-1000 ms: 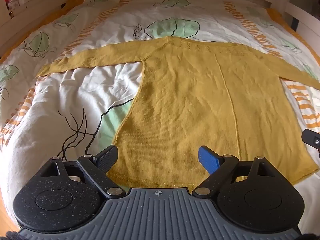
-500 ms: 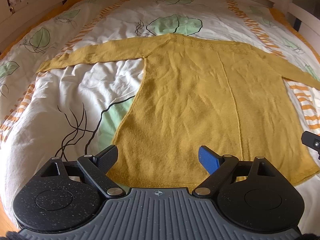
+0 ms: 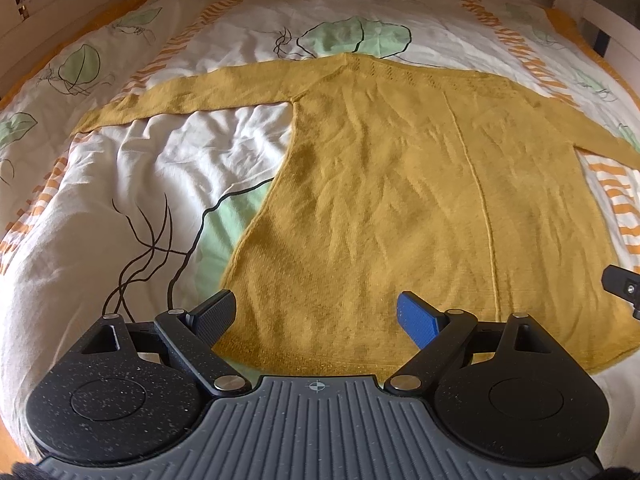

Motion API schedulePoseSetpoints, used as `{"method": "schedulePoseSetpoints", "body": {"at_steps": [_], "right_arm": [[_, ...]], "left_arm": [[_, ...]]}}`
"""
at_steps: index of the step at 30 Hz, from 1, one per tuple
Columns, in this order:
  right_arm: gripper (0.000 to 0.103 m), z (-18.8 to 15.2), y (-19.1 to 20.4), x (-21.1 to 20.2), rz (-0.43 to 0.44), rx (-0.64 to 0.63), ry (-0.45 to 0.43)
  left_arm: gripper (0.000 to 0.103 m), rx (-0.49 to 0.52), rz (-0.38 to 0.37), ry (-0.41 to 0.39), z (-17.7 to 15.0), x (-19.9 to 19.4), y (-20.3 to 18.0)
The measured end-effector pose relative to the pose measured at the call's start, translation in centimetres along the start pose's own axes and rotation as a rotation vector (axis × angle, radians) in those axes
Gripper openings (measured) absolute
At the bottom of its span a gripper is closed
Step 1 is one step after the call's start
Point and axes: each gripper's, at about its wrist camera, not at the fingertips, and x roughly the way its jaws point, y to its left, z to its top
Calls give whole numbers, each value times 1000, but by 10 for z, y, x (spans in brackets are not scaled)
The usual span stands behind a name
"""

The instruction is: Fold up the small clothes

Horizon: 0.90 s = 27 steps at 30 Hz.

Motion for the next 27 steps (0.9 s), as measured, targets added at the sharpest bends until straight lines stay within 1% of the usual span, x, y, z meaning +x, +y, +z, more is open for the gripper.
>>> {"method": "schedulePoseSetpoints", "body": {"at_steps": [3,27], "right_arm": [[99,1,1,3,-2,0,18],[99,4,9,12,-2,-21,49]], "left_arm": [[88,0,1,4,0,2,0],[88,-12,-3,17,1,10,5]]}}
